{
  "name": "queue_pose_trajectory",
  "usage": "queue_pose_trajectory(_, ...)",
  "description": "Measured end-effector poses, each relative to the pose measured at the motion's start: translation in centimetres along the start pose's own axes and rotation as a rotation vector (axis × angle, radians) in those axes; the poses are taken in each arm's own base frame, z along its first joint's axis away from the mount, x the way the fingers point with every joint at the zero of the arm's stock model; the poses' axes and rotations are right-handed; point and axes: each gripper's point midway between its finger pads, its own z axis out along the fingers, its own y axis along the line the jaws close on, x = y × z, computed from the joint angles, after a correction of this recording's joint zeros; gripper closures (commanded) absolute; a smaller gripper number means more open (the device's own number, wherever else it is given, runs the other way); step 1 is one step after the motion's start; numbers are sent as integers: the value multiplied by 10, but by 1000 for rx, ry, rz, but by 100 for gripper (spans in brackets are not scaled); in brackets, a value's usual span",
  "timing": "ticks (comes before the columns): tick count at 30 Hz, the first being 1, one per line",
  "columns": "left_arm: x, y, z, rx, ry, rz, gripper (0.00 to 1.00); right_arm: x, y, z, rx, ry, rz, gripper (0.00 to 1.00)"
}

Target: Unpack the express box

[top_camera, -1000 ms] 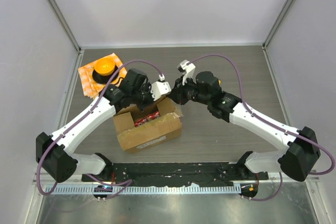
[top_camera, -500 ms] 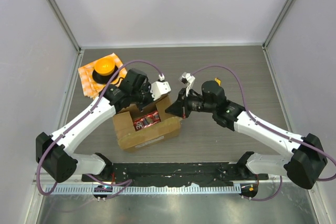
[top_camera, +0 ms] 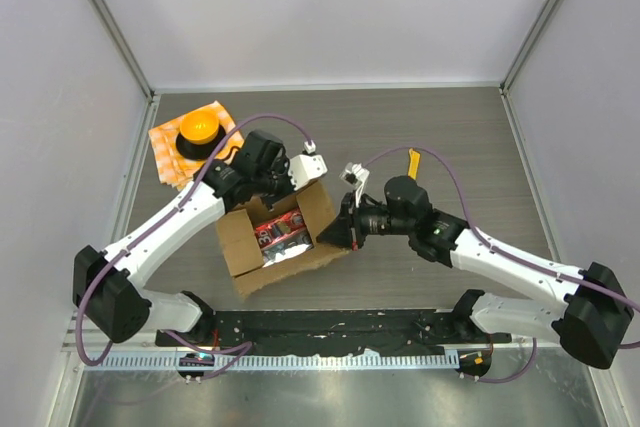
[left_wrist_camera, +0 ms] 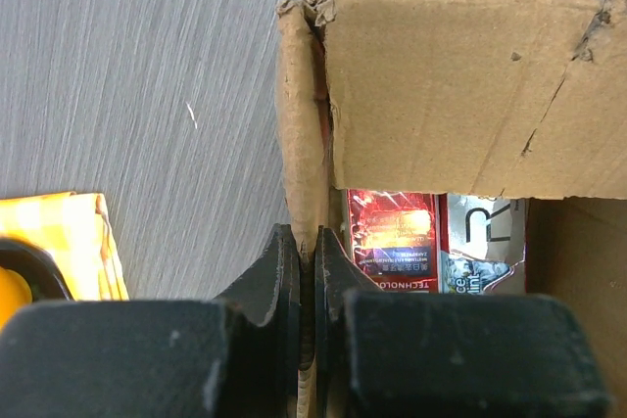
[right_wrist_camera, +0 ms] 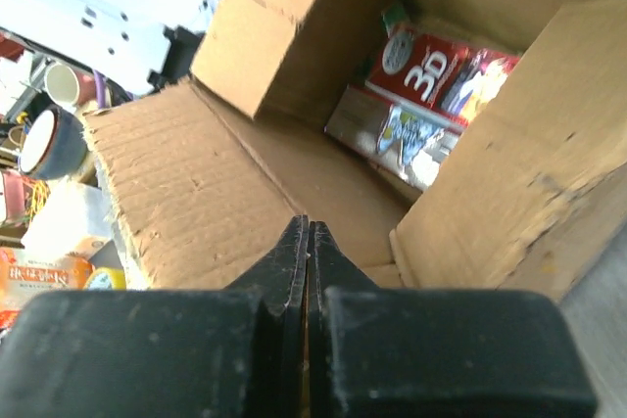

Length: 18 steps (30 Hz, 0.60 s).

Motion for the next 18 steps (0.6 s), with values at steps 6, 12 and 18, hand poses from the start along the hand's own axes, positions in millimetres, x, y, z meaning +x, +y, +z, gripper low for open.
queue_pose_trajectory(6, -1, 1, 4, -1, -2, 1, 99, 29, -1, 9, 83, 30, -49, 97)
queue_pose_trajectory(12, -1, 1, 8, 4, 3, -3, 99, 26, -4, 16, 248, -16, -182, 94)
queue_pose_trajectory(18, -1, 1, 9, 2, 2, -14, 98, 29, -5, 29, 468, -15, -367, 76)
